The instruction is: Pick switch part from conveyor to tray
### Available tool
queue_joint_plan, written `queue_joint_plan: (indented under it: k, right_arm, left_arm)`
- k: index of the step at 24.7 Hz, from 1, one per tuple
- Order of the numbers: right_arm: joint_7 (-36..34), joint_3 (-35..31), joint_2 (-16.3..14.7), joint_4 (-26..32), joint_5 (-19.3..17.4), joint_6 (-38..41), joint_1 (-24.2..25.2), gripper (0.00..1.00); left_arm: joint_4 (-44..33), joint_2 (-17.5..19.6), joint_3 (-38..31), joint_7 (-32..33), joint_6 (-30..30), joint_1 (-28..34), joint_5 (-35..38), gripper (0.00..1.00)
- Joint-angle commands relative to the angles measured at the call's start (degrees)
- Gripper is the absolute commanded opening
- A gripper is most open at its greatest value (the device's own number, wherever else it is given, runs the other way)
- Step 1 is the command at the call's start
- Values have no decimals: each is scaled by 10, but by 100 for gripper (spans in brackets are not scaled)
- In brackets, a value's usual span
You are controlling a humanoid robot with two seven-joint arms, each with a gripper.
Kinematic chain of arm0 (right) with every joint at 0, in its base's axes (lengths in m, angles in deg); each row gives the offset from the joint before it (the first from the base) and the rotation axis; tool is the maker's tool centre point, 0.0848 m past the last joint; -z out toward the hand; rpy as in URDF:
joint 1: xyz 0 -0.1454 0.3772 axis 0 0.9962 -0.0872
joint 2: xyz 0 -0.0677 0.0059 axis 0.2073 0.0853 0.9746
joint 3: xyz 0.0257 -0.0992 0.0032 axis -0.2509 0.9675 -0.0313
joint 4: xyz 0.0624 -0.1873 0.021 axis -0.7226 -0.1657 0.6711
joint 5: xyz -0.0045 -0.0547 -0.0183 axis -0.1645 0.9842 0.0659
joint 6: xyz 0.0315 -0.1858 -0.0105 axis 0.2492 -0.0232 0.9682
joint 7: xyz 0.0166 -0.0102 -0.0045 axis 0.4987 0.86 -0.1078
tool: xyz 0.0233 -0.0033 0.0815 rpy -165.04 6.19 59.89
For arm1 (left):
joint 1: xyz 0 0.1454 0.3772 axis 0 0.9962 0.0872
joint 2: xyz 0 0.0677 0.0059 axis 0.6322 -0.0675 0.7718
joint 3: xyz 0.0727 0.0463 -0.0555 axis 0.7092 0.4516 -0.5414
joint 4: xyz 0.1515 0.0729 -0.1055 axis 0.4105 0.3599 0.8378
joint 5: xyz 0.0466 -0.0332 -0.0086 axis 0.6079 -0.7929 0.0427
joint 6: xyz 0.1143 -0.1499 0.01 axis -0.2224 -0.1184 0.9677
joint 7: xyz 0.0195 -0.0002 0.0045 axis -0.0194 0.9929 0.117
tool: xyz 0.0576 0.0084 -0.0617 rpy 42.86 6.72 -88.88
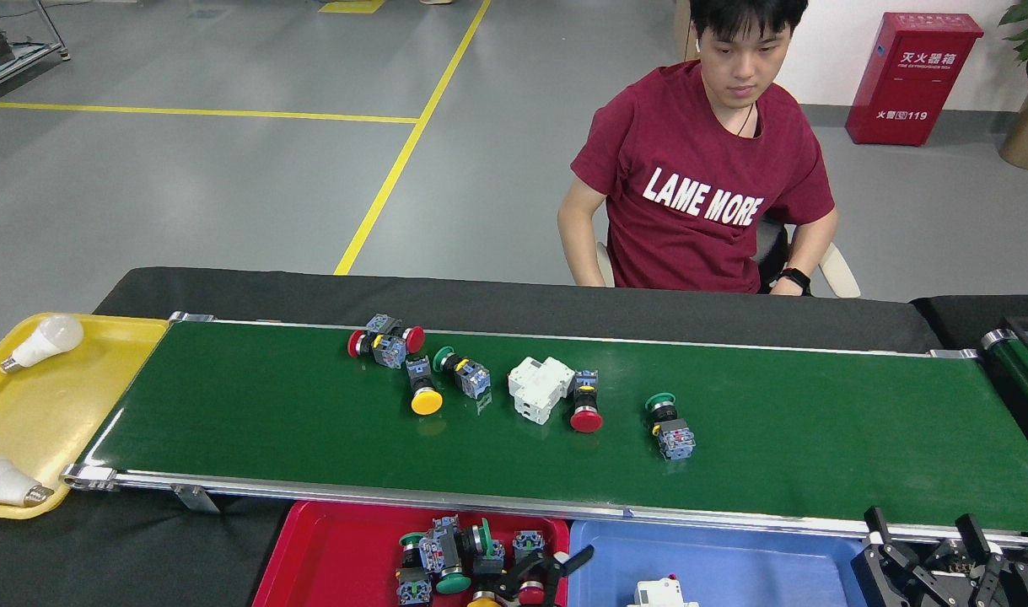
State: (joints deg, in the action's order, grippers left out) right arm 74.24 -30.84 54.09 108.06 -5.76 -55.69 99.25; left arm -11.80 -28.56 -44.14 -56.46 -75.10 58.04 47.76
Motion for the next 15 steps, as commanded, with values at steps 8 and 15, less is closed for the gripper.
queue_joint_plan:
  k: [8, 15]
  right_arm:
    - [124, 170, -4, -23, 8, -16, -152, 98]
    - [181, 304, 95, -226, 15, -36, -360, 98]
  left_arm:
    - [51, 67, -231, -6, 0, -25, -54, 100]
    - [161, 59, -178, 6, 11, -181, -52, 100]
